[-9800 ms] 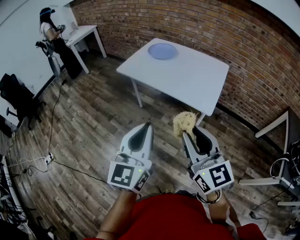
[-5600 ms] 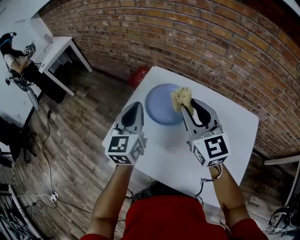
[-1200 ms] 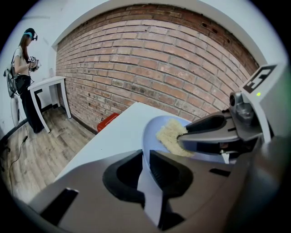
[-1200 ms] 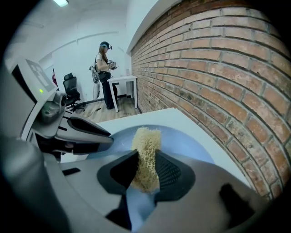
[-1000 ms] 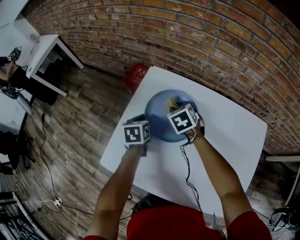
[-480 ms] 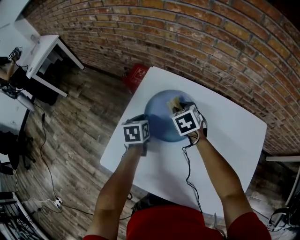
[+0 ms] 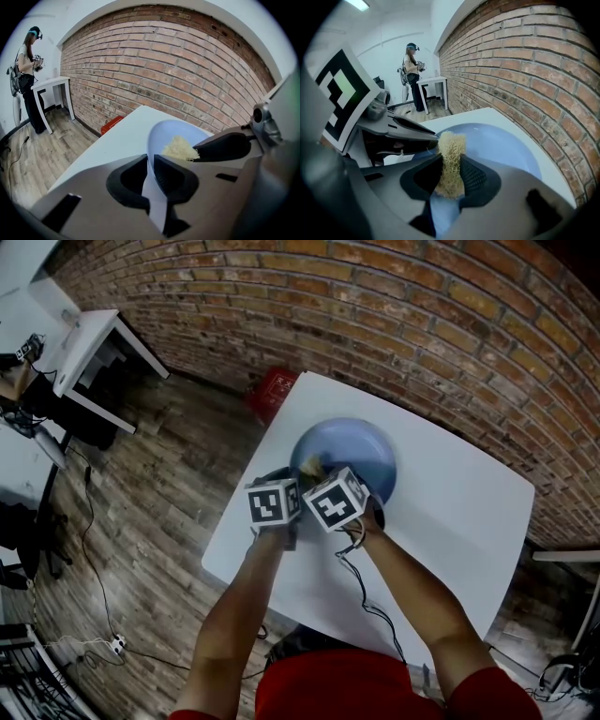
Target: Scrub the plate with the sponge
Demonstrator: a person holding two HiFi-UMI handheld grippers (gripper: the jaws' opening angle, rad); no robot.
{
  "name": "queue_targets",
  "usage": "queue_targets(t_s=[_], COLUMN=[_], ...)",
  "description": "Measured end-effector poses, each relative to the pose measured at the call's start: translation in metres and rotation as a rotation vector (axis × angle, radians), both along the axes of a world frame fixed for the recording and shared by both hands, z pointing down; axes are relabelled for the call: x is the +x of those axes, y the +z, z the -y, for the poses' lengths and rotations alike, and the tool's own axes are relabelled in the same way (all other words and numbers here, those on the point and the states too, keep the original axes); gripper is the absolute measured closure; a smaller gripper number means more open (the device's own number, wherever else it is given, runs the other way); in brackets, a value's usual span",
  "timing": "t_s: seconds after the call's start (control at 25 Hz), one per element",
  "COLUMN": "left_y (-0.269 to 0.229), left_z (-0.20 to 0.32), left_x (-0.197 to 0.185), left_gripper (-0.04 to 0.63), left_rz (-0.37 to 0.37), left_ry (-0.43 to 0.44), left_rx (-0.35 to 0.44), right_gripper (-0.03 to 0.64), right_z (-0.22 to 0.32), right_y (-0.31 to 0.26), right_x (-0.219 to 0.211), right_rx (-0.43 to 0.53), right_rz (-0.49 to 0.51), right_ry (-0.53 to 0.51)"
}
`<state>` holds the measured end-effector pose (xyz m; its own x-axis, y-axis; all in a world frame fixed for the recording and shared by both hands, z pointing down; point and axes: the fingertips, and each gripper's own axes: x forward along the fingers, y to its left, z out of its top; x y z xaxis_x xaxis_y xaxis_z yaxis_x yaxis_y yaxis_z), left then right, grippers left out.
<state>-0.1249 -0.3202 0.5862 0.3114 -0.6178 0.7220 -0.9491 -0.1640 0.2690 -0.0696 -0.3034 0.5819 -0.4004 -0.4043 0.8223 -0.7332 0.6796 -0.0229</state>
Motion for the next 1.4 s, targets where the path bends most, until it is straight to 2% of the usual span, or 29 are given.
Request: queue_targets(t_s=[0.16,0.6,0.76,0.88,1.04,1.2,1.4], left_y=[0.001,-0.001,0.001,0.001,0.0,0.001,0.001], left_z=[-0.001,0.0,0.0,0.0,0.001,0.002,0.0], left_x=[-0.001,-0.001,0.0,-0.001,-0.001,0.0,-0.001], left_gripper=[0.541,0.541,0.541,0.541,0.541,0.541,0.541], left_rz=[0.001,0.002,0.004,0.005,0.004,0.004,0.004], left_ry=[0.001,0.01,0.011,0.012,0.009,0.01,0.013], left_rx=[0.0,-0.003,-0.001,-0.001,-0.002,-0.001,-0.002], right_gripper=[0.497,0.497,0.497,0.497,0.497,0.497,0.497], right_z=[0.004,0.032,0.035,0.025,0.005,-0.019,-0.034], right_y=[0.002,0.006,0.007,0.0,-0.011,-0.008,0.0], right_x=[0.015,0.117,0.133,0.12,0.074,0.031,0.01], right_rx=[-0.003,0.0,0.022,0.008,0.033,0.001,-0.03], right_rz=[-0.016,-0.106,-0.117,-0.096,-0.044,-0.008,-0.008], right_ry=[0.017,0.167,0.193,0.181,0.096,0.022,-0.007])
